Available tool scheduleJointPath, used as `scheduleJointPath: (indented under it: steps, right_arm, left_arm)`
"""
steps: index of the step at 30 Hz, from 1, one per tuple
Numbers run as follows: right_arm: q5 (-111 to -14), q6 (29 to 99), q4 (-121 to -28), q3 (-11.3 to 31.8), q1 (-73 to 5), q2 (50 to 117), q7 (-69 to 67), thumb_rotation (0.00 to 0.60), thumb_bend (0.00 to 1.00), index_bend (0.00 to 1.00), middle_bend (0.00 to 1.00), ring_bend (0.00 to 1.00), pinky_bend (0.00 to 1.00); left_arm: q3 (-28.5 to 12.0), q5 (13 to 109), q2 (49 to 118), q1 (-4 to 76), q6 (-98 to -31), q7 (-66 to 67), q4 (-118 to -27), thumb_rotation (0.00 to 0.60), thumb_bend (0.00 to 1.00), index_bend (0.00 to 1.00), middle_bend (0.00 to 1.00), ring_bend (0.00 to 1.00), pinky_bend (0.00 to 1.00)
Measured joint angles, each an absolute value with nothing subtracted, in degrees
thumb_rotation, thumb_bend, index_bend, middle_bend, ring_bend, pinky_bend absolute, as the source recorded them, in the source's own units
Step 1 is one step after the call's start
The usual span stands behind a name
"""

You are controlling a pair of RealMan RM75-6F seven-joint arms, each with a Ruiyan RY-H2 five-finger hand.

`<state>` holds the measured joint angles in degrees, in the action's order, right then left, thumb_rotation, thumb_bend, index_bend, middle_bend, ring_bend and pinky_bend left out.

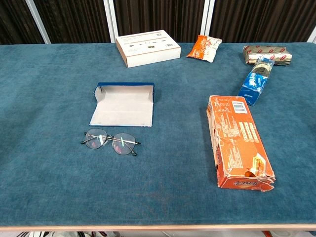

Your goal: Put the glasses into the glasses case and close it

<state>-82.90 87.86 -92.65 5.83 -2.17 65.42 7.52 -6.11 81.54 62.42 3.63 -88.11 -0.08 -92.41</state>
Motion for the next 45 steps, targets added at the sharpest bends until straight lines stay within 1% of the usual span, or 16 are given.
scheduleJointPath:
  steps: [26, 35, 39, 41, 45]
  right_arm:
    - [-82.52, 88.06, -93.07, 5.92, -1.93, 65.21, 7.58, 0.6, 0.12, 0.05, 0.0, 0.08, 0.16]
    - [-81.98, 87.74, -93.25, 6.03, -1.95, 65.28, 7.42, 0.6, 0.12, 0.05, 0.0, 0.08, 0.16]
    - [-82.08, 87.71, -93.34, 6.01, -1.97, 65.23, 7.28, 0.6, 0.12, 0.05, 0.0, 0.08, 0.16]
    - [-82.16, 87.66, -93.4, 5.89, -1.93, 65.18, 7.15, 0.6, 0.12, 0.05, 0.0, 0.08, 0.16]
    - [-82.16, 87.54, -93.51, 5.86, -1.96, 65.14, 7.07, 0.6, 0.12, 0.05, 0.0, 0.08, 0.16]
  left_arm:
    - [-5.98, 81.89, 62.91, 3.95, -87.86, 1.06, -92.16, 0.6, 0.18, 0.09, 0.0, 0.0, 0.0]
    - [-5.4, 84.85, 63.35, 4.68, -87.87, 0.24, -91.51, 0.6, 0.19, 0.13, 0.0, 0.0, 0.0]
    - [-4.13, 88.52, 62.6, 6.51, -85.24, 0.07, -91.85, 0.6, 0.26, 0.14, 0.0, 0.0, 0.0]
    - [-3.91, 89.46, 62.03, 7.95, -83.17, 0.87, -92.62, 0.6, 0.26, 0.16, 0.0, 0.0, 0.0]
    - [-4.04, 90.01, 60.66, 12.1, -76.69, 5.37, -96.46, 0.6, 0.26, 0.19, 0.0, 0.0, 0.0]
